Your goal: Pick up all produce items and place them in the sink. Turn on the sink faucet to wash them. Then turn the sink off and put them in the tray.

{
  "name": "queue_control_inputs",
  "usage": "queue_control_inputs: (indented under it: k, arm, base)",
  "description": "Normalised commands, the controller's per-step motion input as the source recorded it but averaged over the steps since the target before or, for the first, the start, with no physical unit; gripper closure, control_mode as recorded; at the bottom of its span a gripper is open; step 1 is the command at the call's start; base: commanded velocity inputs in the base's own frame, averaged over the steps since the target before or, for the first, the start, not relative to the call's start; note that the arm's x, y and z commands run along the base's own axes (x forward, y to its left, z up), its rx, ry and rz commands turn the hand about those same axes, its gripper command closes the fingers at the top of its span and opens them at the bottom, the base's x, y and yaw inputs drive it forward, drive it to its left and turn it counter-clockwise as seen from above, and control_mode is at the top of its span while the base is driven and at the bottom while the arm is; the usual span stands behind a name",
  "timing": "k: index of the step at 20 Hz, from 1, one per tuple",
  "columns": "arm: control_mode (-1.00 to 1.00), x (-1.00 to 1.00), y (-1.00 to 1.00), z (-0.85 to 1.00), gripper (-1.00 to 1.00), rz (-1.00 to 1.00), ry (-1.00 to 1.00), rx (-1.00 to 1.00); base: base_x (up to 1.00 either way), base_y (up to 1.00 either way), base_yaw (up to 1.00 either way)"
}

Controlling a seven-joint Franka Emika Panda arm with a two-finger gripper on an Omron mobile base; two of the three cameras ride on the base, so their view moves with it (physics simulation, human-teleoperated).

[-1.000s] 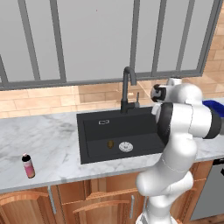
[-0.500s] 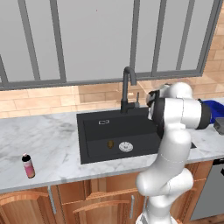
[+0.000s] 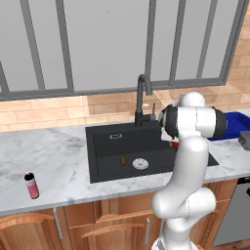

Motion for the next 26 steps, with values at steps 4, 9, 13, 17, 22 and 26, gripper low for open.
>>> queue_control_inputs:
  k: [4,9,13,17,22,26]
  arm:
    - [-1.00,0.23,0.07,-0.35,1.00,0.08,0.01,0.04]
    - [-1.00,0.29,0.00,-0.30,1.00,0.06,0.00,0.03]
    - [-1.00,0.33,0.00,-0.30,1.00,0.05,0.00,0.02]
    - [-1.00,0.32,0.00,-0.26,1.00,0.04,0.00,0.02]
    - [-1.00,0.34,0.01,-0.24,1.00,0.04,0.00,0.01]
    - [-1.00,0.40,0.00,-0.23,1.00,0.05,0.00,0.00]
  base:
    - [0.00,0.00,0.00]
    - [0.00,0.00,0.00]
    - [0.00,0.00,0.00]
    - [0.00,0.00,0.00]
    - [0.00,0.00,0.00]
    - [0.00,0.00,0.00]
